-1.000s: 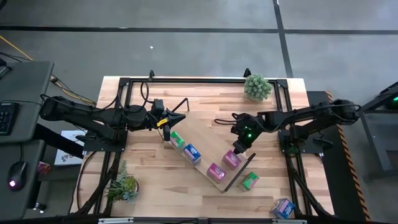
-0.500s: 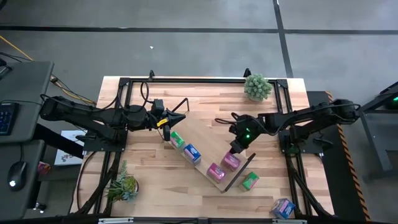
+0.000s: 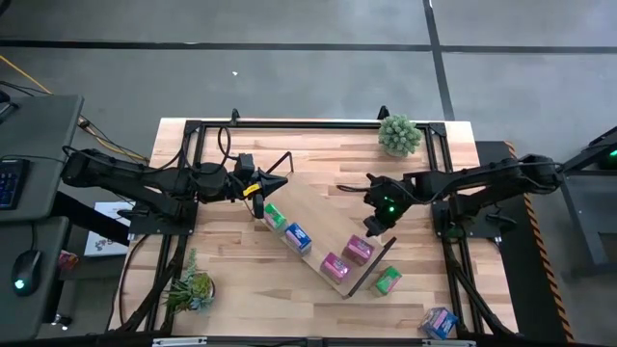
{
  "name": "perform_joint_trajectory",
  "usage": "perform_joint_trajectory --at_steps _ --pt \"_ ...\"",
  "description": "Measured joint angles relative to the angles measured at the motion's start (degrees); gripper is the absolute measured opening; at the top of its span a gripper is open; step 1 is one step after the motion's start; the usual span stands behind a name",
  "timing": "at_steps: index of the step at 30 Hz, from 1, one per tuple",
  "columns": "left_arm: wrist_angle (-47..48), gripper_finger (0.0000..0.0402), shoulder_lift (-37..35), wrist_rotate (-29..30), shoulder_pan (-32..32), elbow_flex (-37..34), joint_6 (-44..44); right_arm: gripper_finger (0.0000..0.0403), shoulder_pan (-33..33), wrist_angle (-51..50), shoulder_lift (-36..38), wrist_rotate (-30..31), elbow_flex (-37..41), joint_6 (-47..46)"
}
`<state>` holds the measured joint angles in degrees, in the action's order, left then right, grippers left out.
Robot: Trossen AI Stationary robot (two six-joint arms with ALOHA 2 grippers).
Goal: Stack cereal on shelf
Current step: Adjust the violet cereal box in the back on the shelf
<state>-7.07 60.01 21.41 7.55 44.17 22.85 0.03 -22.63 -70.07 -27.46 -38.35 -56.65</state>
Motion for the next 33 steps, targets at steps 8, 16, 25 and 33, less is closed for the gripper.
perform_joint_trajectory --at_steps 8,16,25,33 --pt "0.4 0.0000 0.0 0.0 0.0 0.0 0.0 0.0000 4.2 2.8 -0.8 0.6 0.0 -0.9" --pt "0.4 0.0000 0.7 0.0 0.0 0.0 0.0 0.0000 5.3 6.1 -0.9 1.9 0.0 -1.4" --pt "-0.2 0.0000 3.7 -0.3 0.0 0.1 1.1 0.0000 5.3 9.9 -0.9 1.1 0.0 -1.5" --pt "-0.6 0.0000 4.9 -0.4 0.0 0.1 2.5 0.0000 5.3 10.5 -1.2 0.4 0.0 0.1"
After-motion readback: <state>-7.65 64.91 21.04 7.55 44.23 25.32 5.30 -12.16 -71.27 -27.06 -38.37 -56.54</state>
